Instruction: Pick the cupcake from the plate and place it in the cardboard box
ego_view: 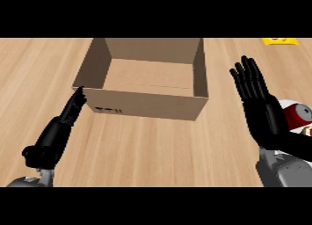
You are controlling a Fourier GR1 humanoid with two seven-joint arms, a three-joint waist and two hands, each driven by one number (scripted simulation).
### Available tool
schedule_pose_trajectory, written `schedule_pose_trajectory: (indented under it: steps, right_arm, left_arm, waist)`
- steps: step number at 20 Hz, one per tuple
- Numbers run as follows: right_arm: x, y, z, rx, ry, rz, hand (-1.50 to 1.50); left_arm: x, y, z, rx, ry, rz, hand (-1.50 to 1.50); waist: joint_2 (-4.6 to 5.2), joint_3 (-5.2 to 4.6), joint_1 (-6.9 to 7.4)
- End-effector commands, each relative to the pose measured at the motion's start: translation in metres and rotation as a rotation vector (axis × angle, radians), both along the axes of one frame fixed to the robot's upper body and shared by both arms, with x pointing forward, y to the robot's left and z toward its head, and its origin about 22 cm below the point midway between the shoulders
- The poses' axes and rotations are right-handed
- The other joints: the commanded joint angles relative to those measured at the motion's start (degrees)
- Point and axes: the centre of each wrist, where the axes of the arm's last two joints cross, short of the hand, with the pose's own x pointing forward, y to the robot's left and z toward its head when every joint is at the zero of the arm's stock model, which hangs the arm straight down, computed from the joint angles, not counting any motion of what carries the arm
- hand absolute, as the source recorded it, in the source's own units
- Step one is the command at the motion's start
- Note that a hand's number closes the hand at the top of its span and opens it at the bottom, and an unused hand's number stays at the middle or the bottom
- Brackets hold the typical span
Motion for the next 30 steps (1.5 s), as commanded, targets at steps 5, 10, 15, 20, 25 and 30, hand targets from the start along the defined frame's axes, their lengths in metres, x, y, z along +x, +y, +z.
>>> schedule_pose_trajectory:
  steps: [5, 10, 15, 20, 25, 30]
  right_arm:
    - [-0.036, -0.121, -0.056, -0.176, 0.426, -0.514, -1.5]
    - [-0.073, -0.197, -0.068, -0.81, 0.432, -0.755, -1.5]
    - [-0.103, -0.211, -0.068, -1.176, 0.349, -0.821, -1.5]
    - [-0.108, -0.191, -0.009, -1.29, 0.382, -0.854, -1.5]
    - [-0.106, -0.157, 0.051, -1.313, 0.559, -0.699, -1.5]
    - [-0.098, -0.146, 0.089, -1.254, 0.706, -0.601, -1.5]
  left_arm:
    - [0.012, 0.003, 0.02, 0.037, -0.046, -0.037, 0.0]
    - [0.008, -0.003, 0.01, 0.019, -0.005, -0.073, 0.0]
    - [0.009, -0.019, 0.008, 0.011, 0.037, -0.127, 0.0]
    - [0.022, -0.021, 0.006, 0.006, 0.048, -0.131, 0.0]
    - [0.032, -0.034, 0.015, 0.008, 0.054, -0.138, 0.0]
    - [0.033, -0.025, 0.011, 0.014, 0.051, -0.16, 0.0]
  waist:
    - [1.75, 0.56, -5.59]
    - [3.13, -0.1, -6.24]
    - [1.34, 0.27, -4.06]
    - [1.09, 0.18, -3.8]
    - [1.16, 0.27, -3.16]
    - [1.31, 0.46, -2.02]
